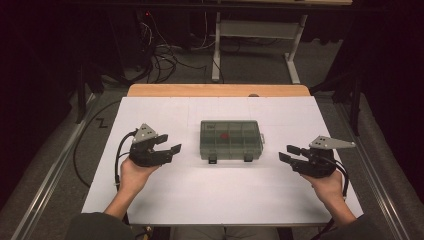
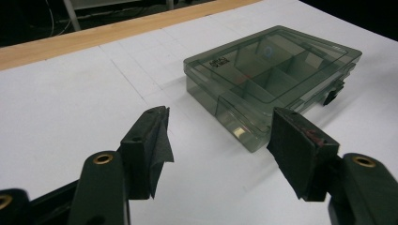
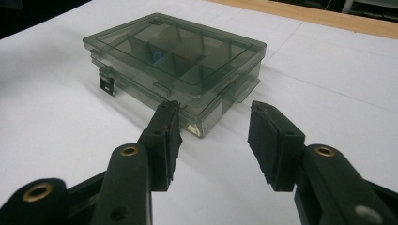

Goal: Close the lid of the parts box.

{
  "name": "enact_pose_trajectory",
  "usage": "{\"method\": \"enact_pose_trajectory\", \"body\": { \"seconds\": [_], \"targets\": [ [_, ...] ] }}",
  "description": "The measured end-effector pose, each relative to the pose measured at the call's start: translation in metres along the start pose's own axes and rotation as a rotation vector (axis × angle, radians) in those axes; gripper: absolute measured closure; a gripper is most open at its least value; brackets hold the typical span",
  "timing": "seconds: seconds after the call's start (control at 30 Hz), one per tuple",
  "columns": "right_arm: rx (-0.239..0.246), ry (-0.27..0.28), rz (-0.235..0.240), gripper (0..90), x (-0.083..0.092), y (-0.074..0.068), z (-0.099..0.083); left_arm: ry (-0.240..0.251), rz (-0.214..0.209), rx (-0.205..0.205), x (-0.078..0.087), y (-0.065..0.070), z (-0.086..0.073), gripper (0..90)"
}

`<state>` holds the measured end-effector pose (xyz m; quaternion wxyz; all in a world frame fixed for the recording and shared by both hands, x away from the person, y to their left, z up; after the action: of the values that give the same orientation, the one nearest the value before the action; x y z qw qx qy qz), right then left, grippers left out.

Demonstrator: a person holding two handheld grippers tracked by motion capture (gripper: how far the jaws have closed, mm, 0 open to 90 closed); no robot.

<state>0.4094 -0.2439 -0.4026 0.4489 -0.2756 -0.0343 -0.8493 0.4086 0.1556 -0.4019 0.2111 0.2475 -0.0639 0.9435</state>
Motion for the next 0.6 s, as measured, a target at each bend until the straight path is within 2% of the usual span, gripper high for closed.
{"method": "enact_pose_trajectory", "body": {
  "seconds": [0.37, 0.47, 0.53, 0.6],
  "targets": [
    [0.007, 0.03, 0.008, 53.1, 0.005, -0.006, -0.005, 0.029, -0.002, 0.006, 0.008, 0.002, -0.003, 37.1],
    [0.009, 0.042, 0.012, 52.3, 0.007, -0.007, -0.006, 0.036, 0.002, 0.017, 0.009, 0.001, -0.005, 36.4],
    [0.009, 0.048, 0.013, 51.6, 0.008, -0.009, -0.008, 0.046, -0.013, 0.036, 0.012, 0.002, -0.005, 35.8],
    [0.016, 0.053, 0.01, 50.4, 0.009, -0.01, -0.009, 0.049, -0.008, 0.034, 0.013, 0.002, -0.006, 35.7]
  ]
}}
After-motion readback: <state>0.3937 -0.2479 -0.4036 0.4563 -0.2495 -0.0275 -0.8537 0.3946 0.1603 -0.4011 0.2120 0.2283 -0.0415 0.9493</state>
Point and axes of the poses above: each handheld gripper's, and its own axes: x roughly backward along the jaws, z roughly out of its top, y roughly to its right, the point moved 7 cm from there along -x, roughly forward along the jaws, and after that the axes turned 12 degrees about z, right-handed, at the moved point
